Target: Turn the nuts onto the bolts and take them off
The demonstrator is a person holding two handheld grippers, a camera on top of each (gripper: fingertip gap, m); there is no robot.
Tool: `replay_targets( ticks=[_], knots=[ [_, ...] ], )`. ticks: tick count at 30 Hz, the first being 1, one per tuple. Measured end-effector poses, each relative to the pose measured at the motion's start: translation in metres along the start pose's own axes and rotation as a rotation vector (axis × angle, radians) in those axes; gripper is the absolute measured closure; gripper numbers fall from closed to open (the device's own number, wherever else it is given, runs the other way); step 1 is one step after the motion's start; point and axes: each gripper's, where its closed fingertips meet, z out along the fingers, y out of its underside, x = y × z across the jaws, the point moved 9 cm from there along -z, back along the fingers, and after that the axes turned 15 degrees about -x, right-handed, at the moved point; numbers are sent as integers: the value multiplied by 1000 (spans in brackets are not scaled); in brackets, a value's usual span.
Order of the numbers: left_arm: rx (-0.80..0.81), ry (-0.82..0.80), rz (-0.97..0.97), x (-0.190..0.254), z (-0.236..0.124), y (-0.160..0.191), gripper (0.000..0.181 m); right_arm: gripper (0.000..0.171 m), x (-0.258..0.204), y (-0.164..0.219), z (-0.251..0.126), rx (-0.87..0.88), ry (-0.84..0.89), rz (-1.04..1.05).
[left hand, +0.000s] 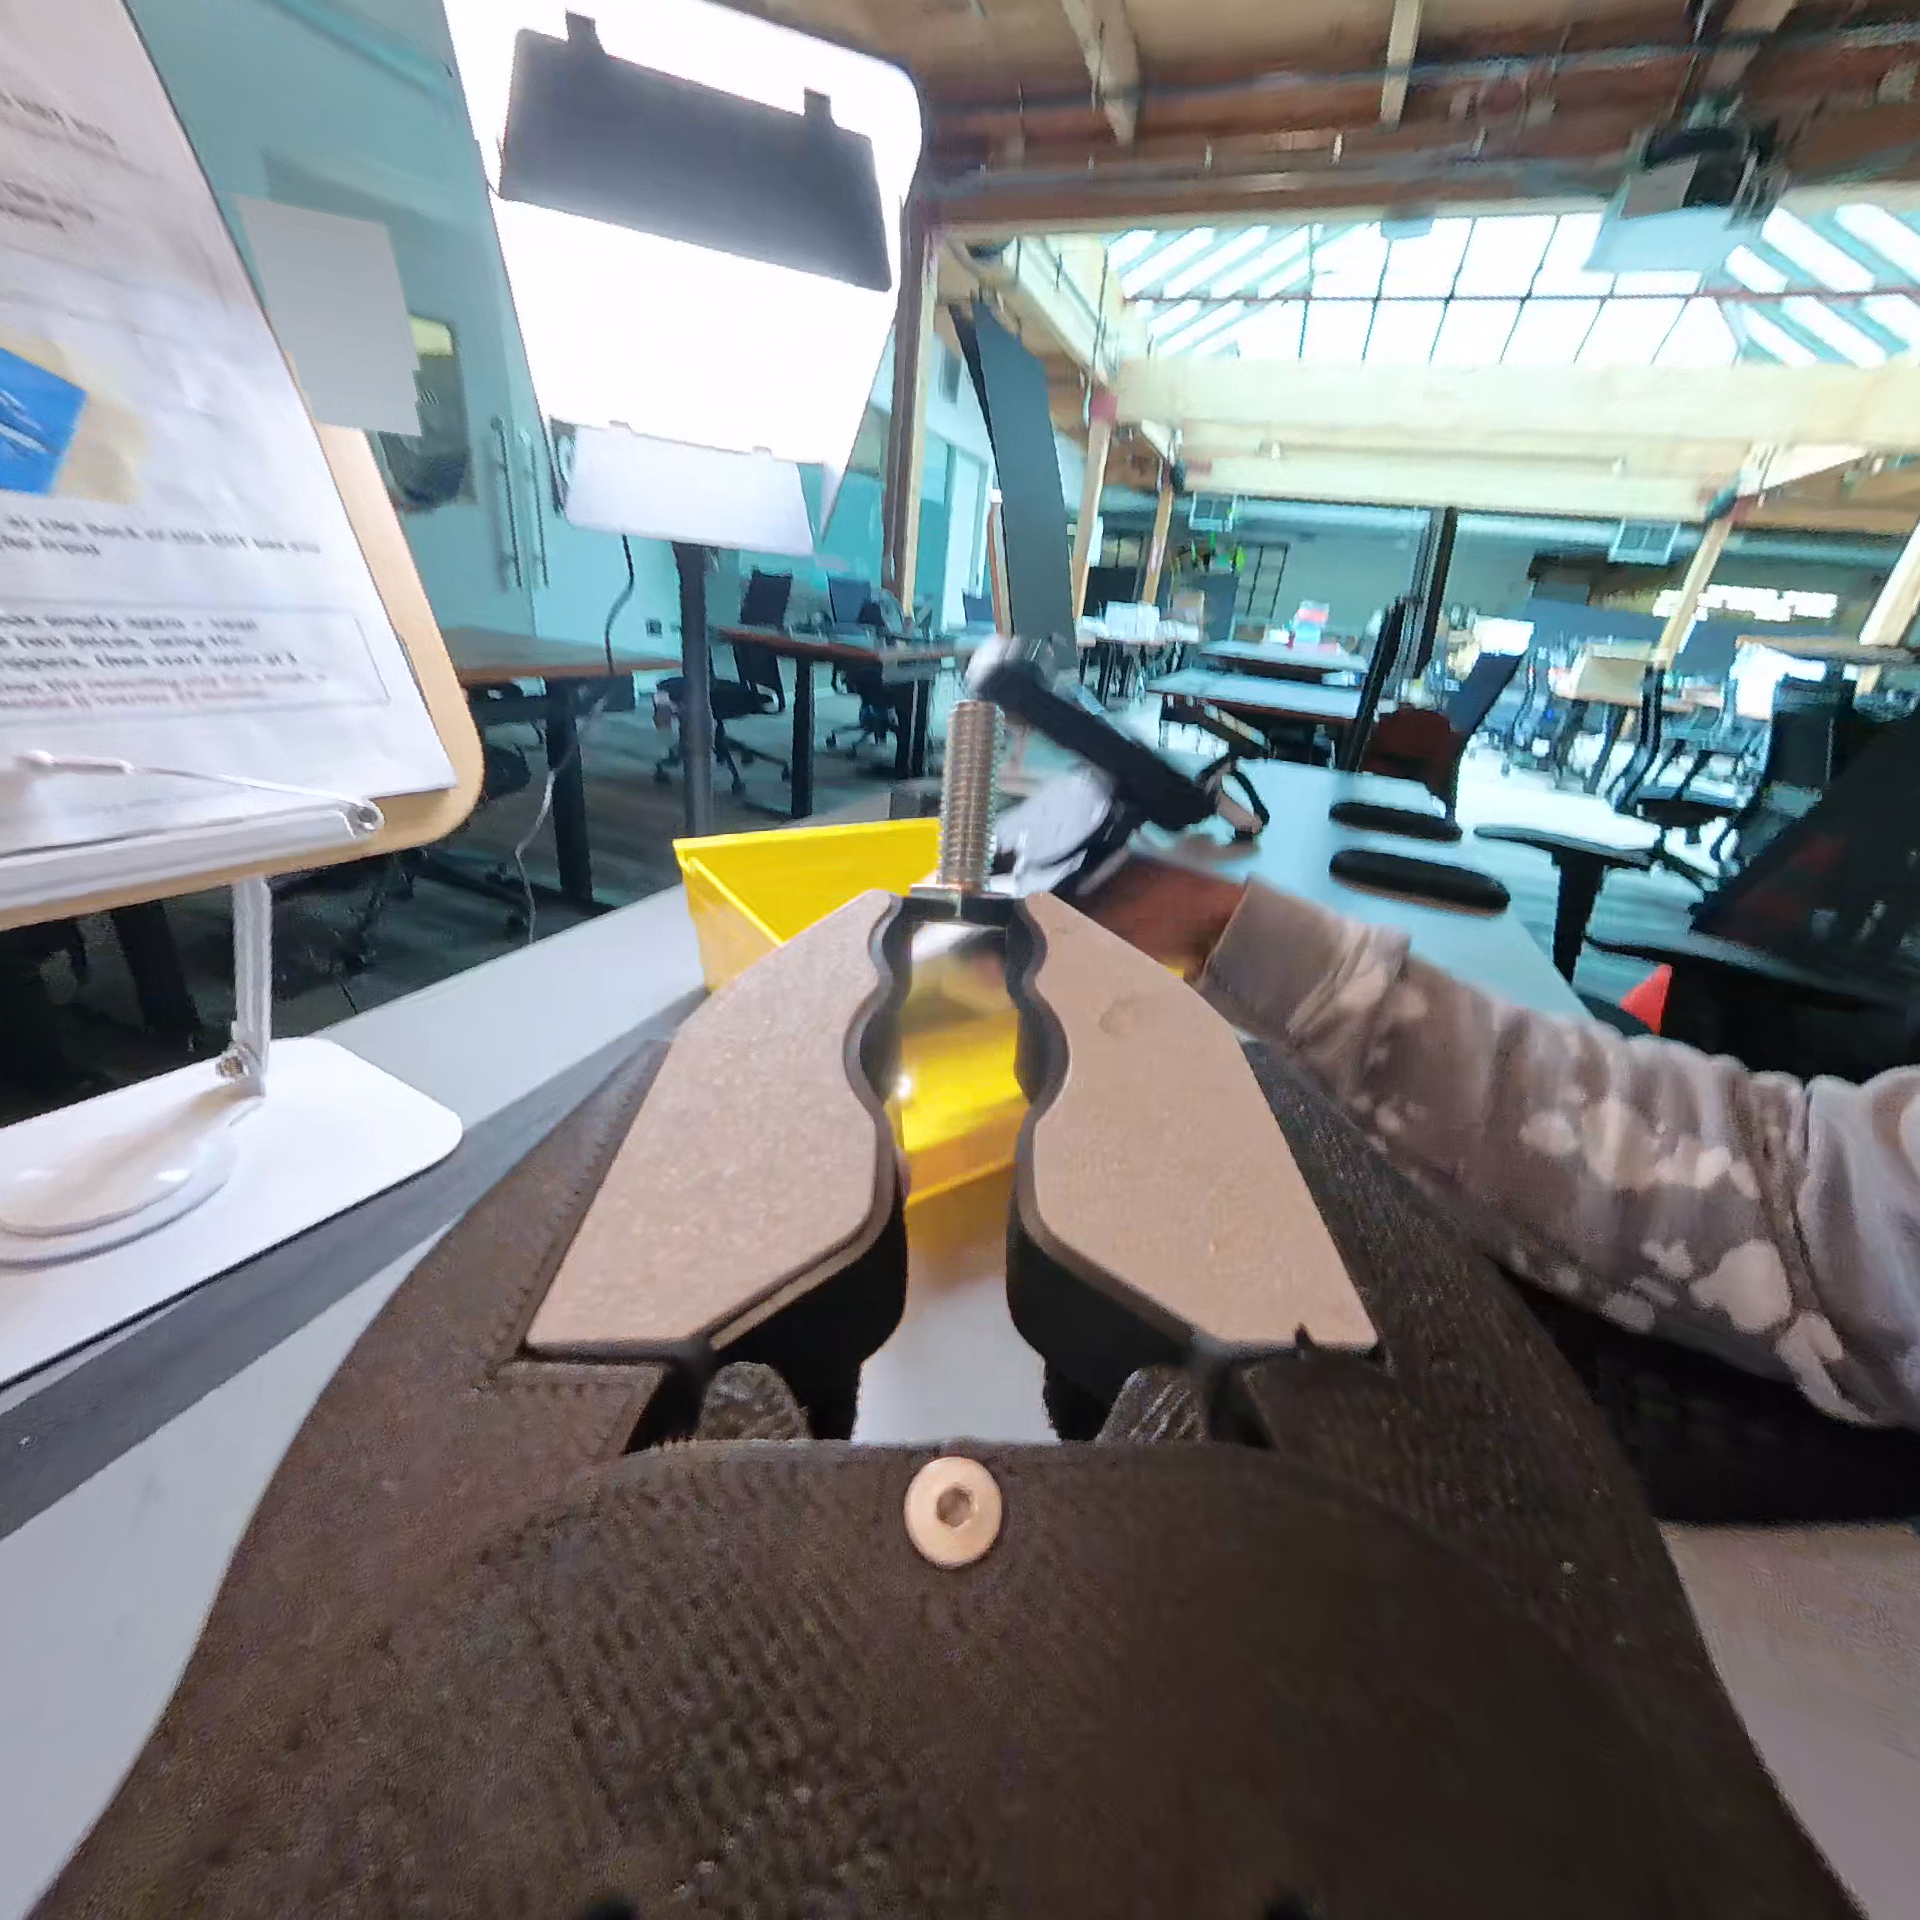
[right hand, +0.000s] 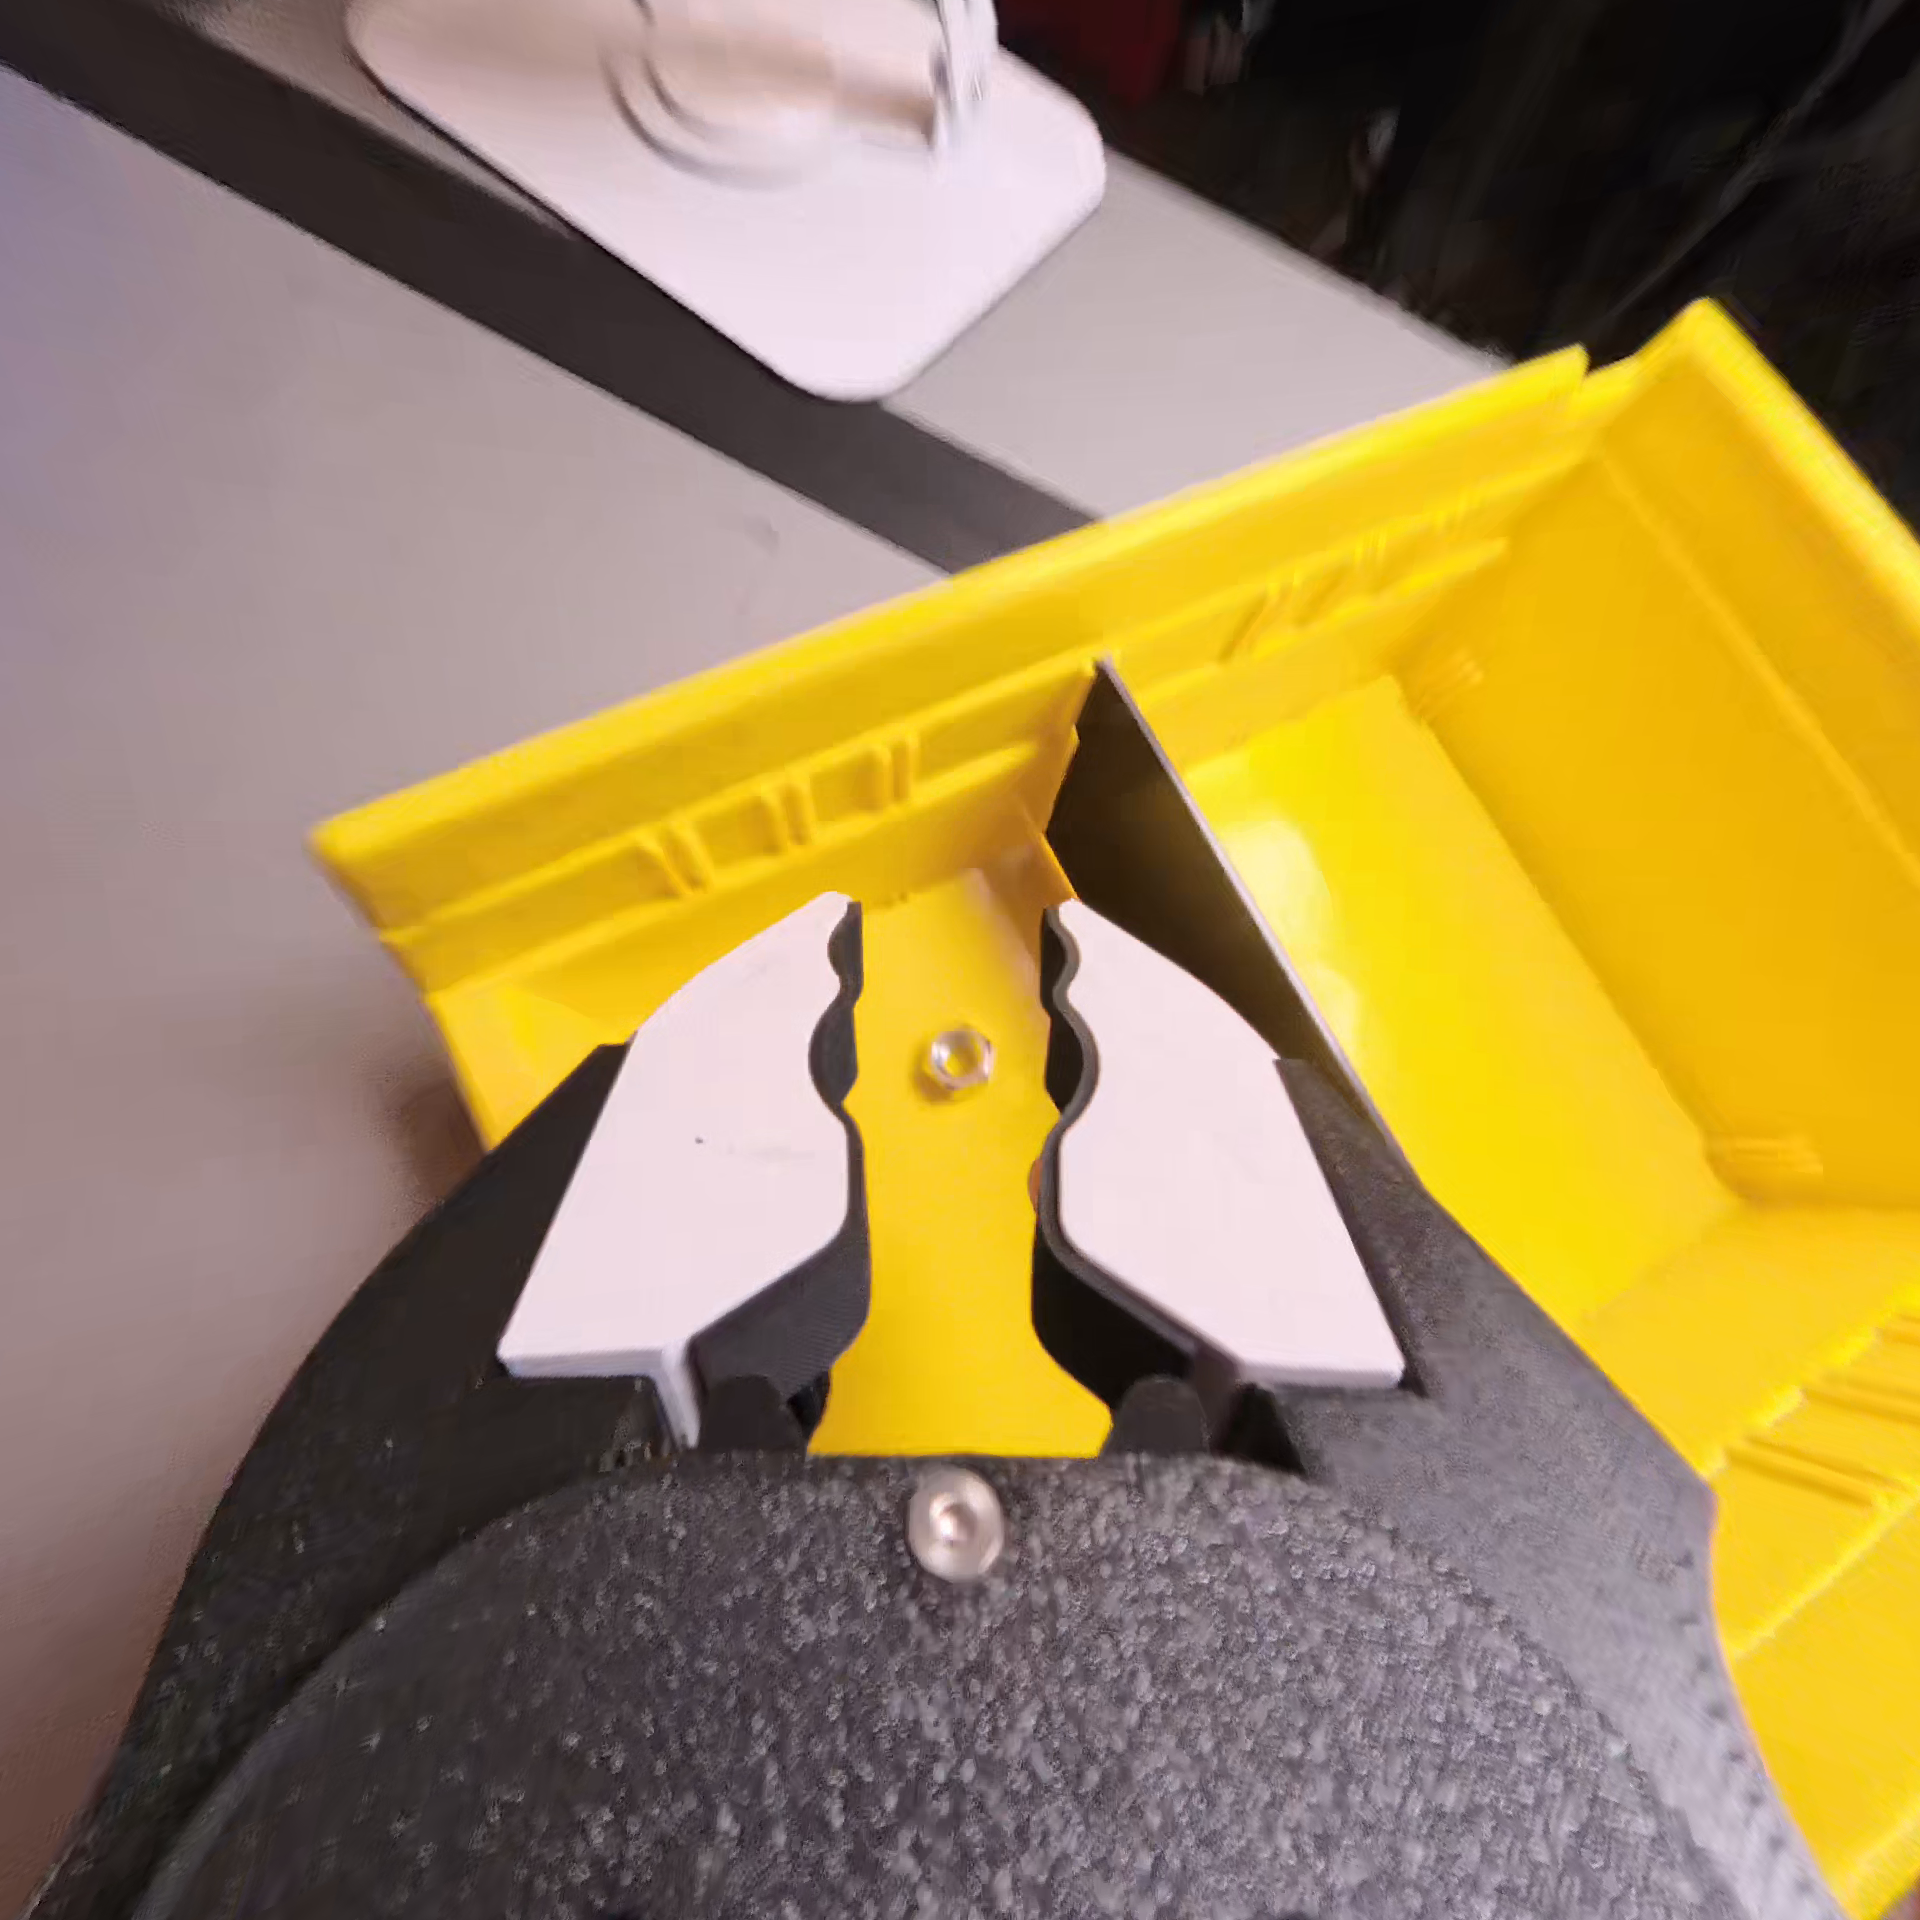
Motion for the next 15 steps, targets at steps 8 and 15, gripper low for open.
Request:
replay_targets(
  ticks=[8, 15],
  knots=[
    [-279, 102, 120, 11, 23, 21, 163, 143, -103, -31, -105, 476, -558, -480],
    [-411, 135, 209, 18, 27, 28, 163, 160, -151, -25, -91, 376, -643, -710]
  ],
)
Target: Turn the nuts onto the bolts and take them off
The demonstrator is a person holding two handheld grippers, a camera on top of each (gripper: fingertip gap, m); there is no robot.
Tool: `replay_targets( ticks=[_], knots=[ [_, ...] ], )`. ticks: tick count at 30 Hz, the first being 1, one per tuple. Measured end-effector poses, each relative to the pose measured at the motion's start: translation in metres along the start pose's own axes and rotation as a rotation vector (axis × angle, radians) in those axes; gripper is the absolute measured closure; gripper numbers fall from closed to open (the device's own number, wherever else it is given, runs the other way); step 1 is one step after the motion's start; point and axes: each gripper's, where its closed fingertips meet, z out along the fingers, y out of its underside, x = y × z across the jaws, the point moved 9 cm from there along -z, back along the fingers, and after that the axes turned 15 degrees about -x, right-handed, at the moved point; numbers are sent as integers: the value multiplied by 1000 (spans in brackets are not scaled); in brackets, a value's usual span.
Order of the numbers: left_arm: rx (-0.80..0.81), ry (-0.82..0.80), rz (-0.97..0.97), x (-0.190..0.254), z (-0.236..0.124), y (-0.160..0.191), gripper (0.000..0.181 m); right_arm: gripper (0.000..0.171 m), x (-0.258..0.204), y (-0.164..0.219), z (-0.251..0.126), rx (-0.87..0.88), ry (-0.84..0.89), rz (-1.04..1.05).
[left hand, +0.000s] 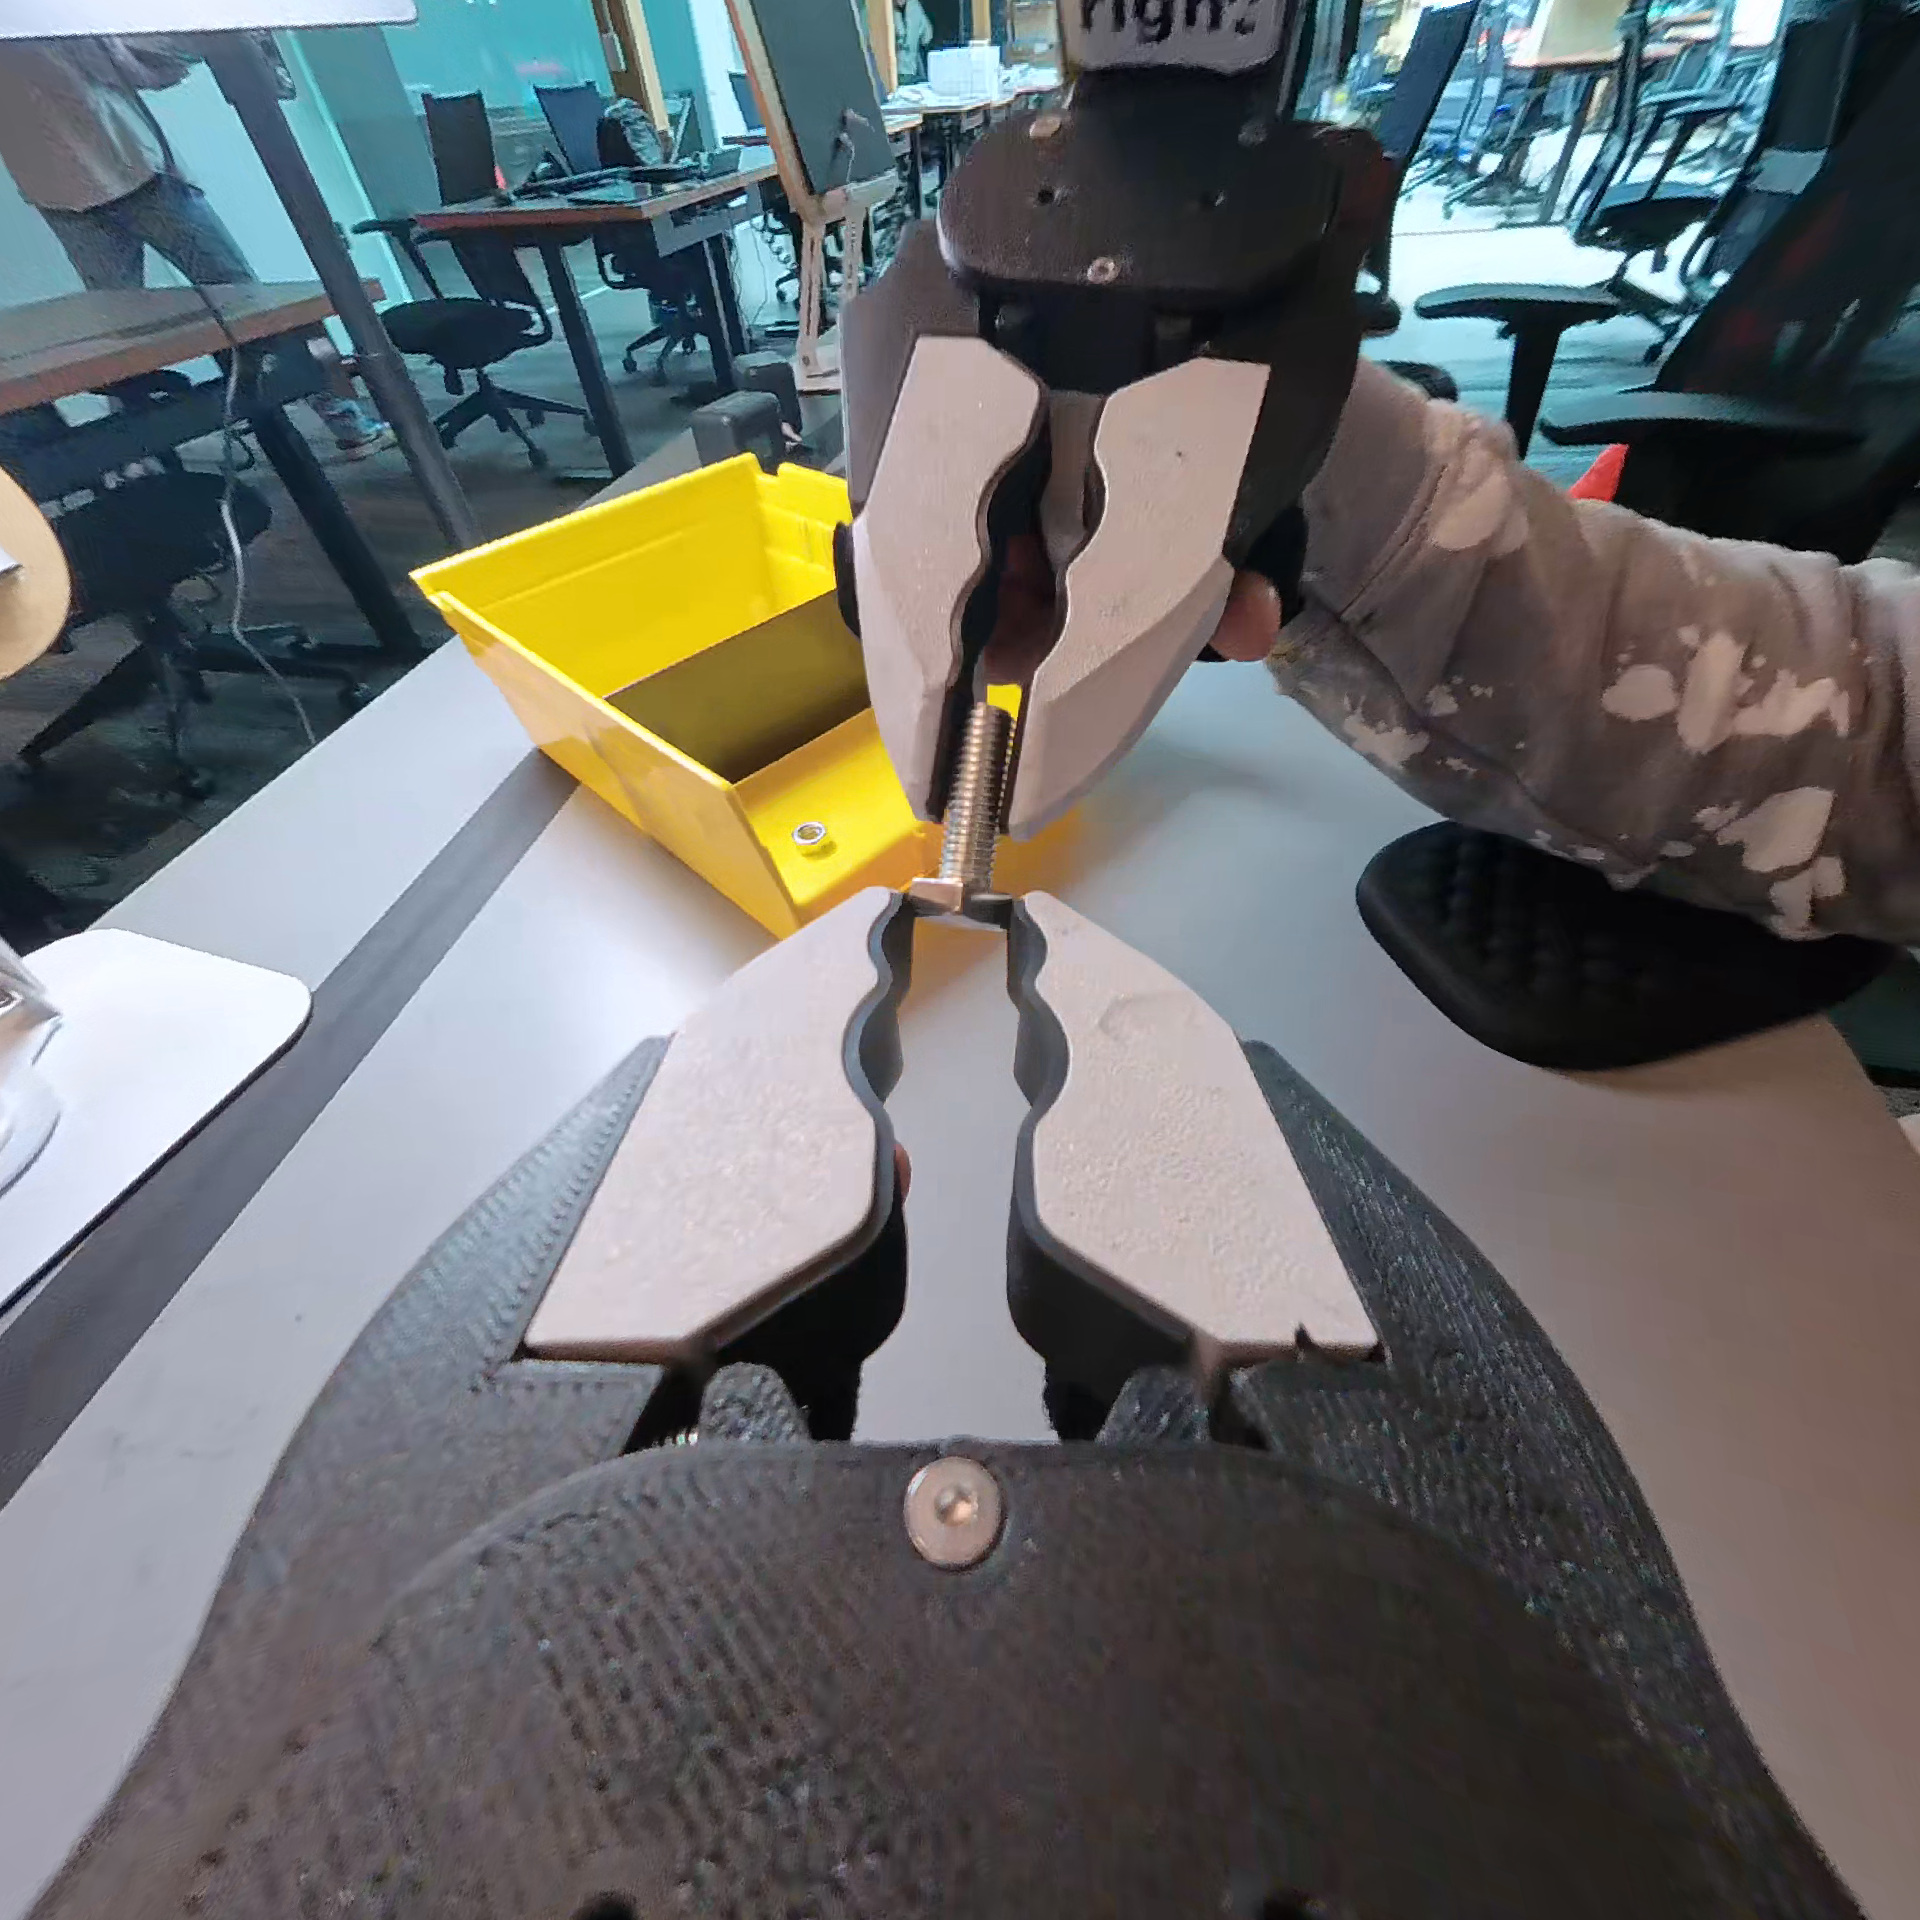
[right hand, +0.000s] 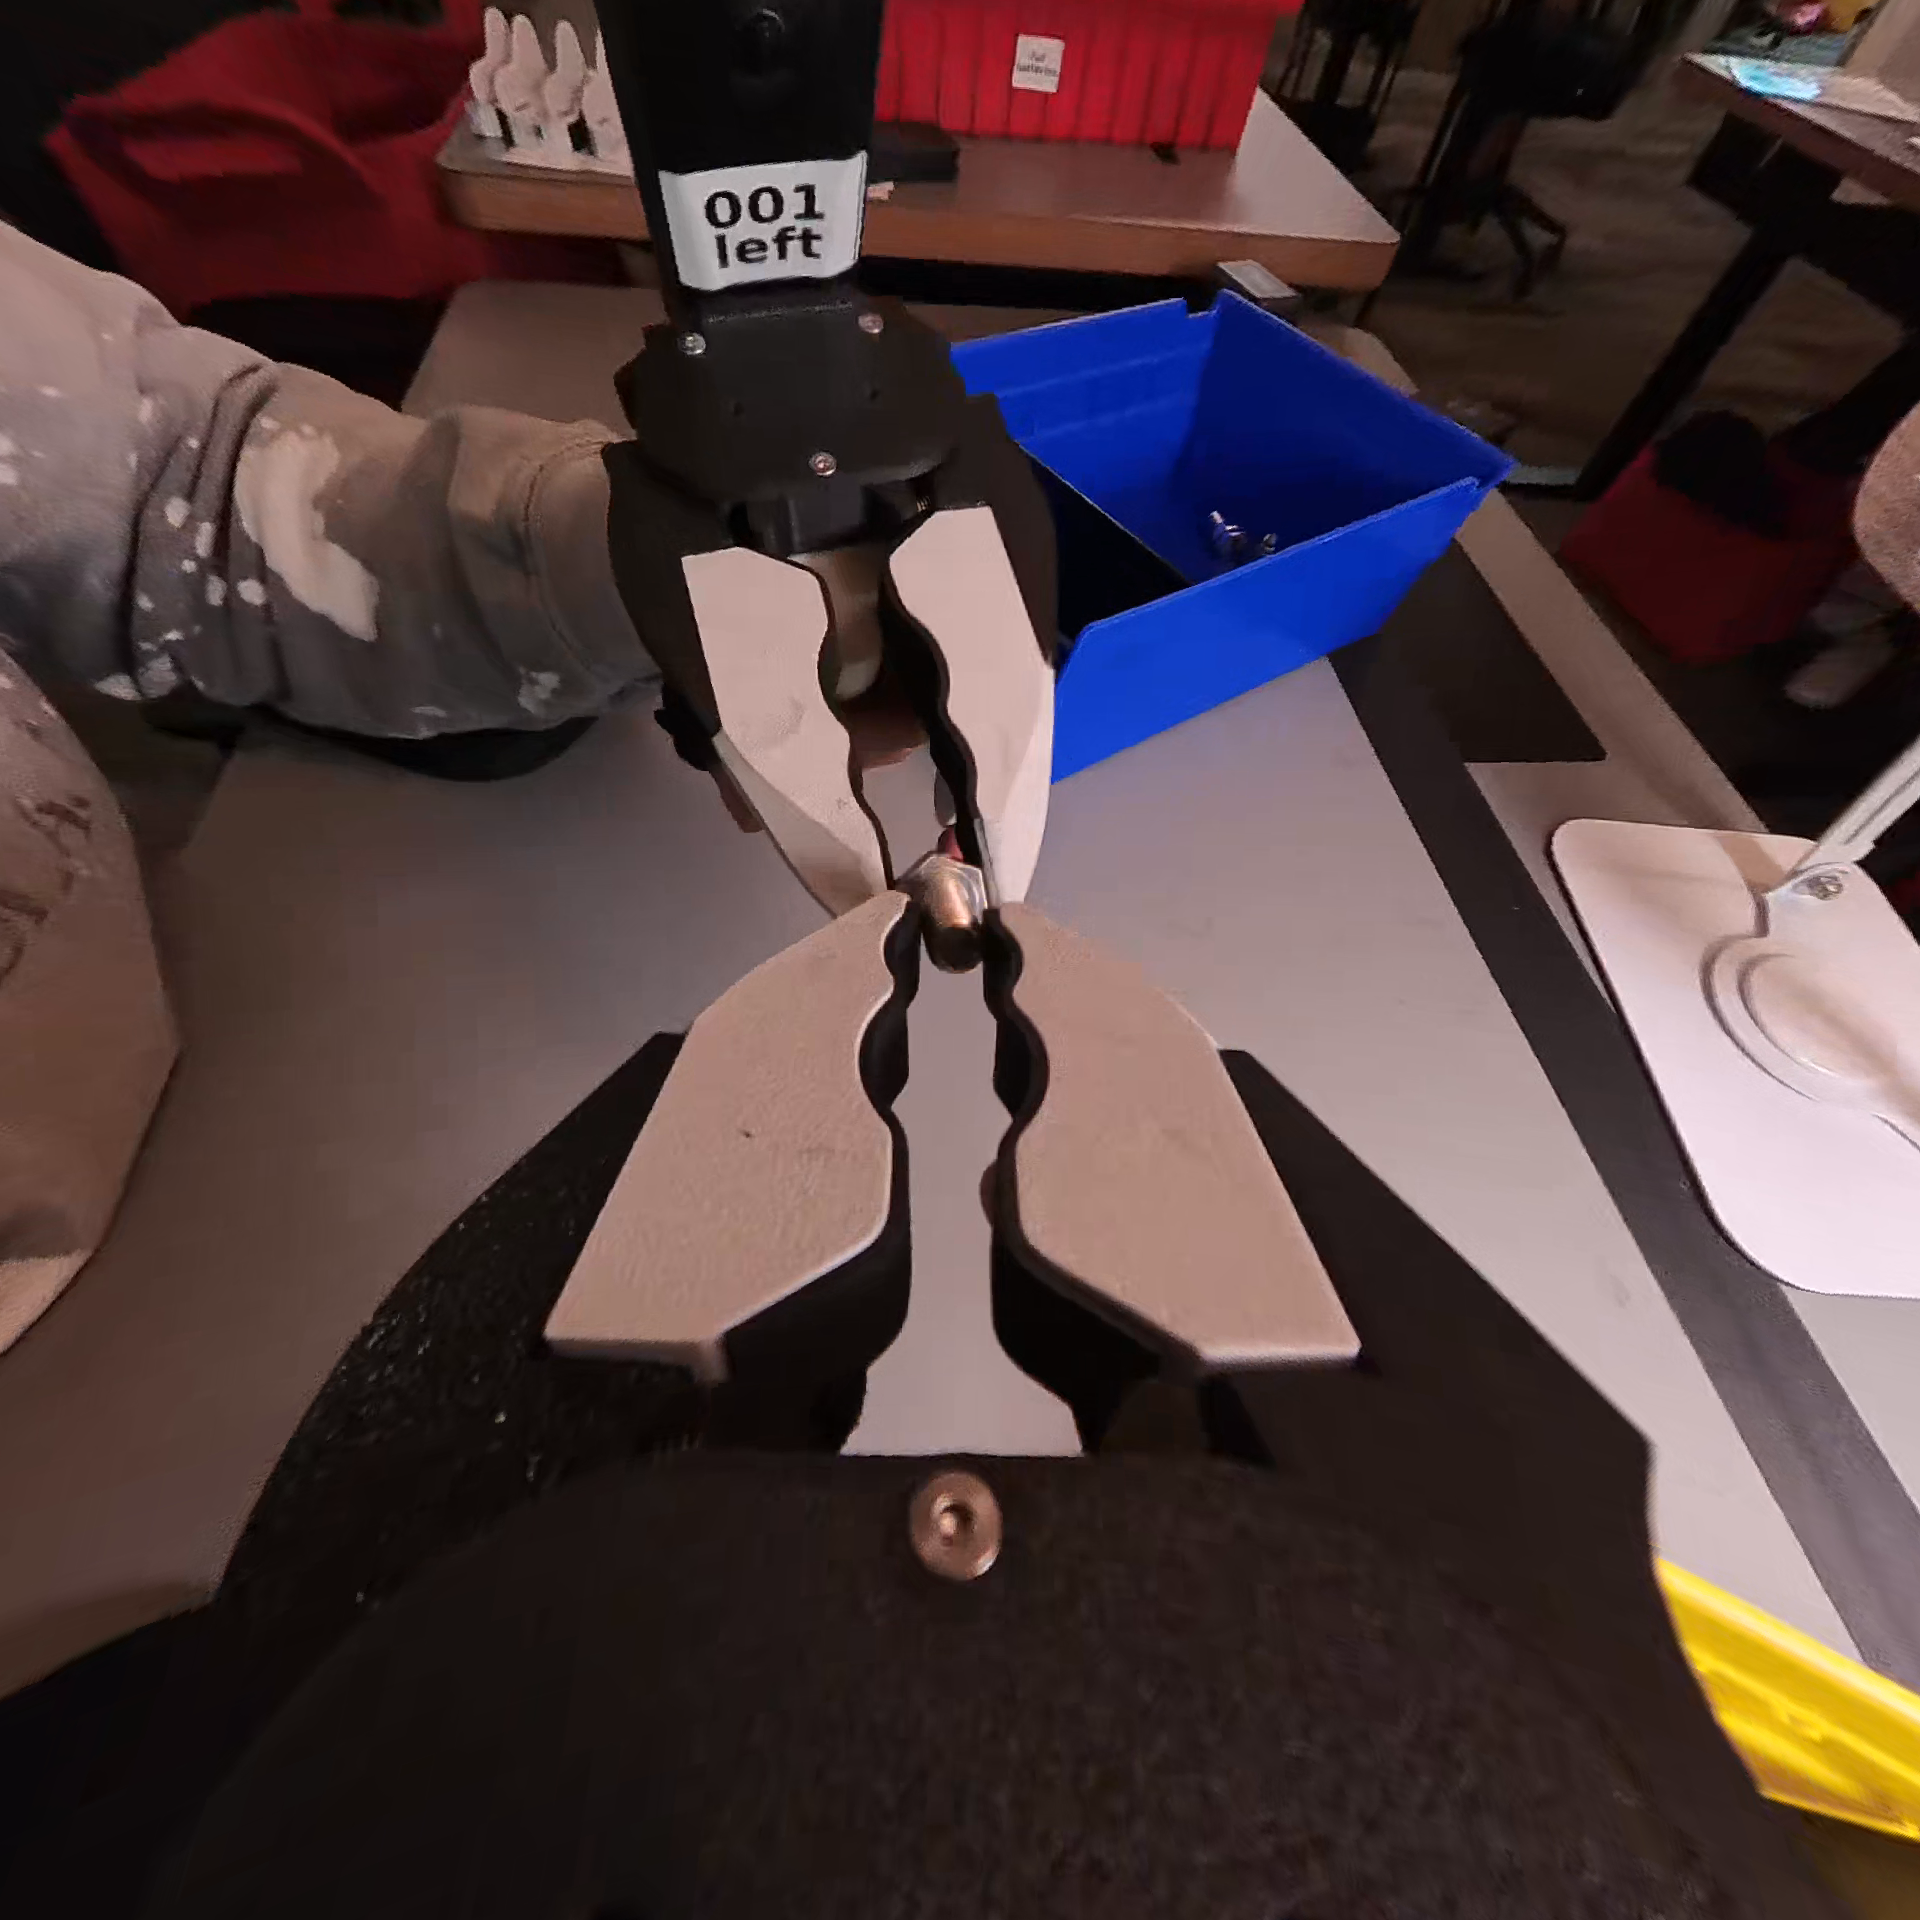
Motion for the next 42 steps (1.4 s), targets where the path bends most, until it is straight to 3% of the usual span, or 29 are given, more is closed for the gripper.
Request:
replay_targets(
  ticks=[3, 9, 16, 22, 23, 28, 33, 37, 42],
  knots=[
    [14, 35, -8, -1, -3, 0, 163, 161, 2, 4, 0, 52, -50, 13],
    [54, 146, -41, -4, -6, 2, 163, 161, -1, 13, 3, -20, -86, -2],
    [-41, 120, 4, -3, -1, 6, 163, 150, -6, 10, -2, -118, 14, -35],
    [-75, 140, 13, 0, 6, 10, 163, 155, -16, 6, 11, -247, 39, -84],
    [-84, 134, 19, 0, 6, 10, 163, 162, -17, 6, 13, -246, 34, -88],
    [3, 68, -67, -9, 0, 8, 162, 162, -7, 5, 9, -204, 72, -58],
    [145, -109, -179, -33, -27, 7, 151, 162, 66, 17, -54, -151, 491, 175],
    [187, -212, -223, -46, -43, 10, 149, 161, 153, 78, -96, -357, 745, 544],
    [201, -268, -238, -52, -53, 12, 149, 161, 212, 175, -86, -578, 695, 824]
  ],
)
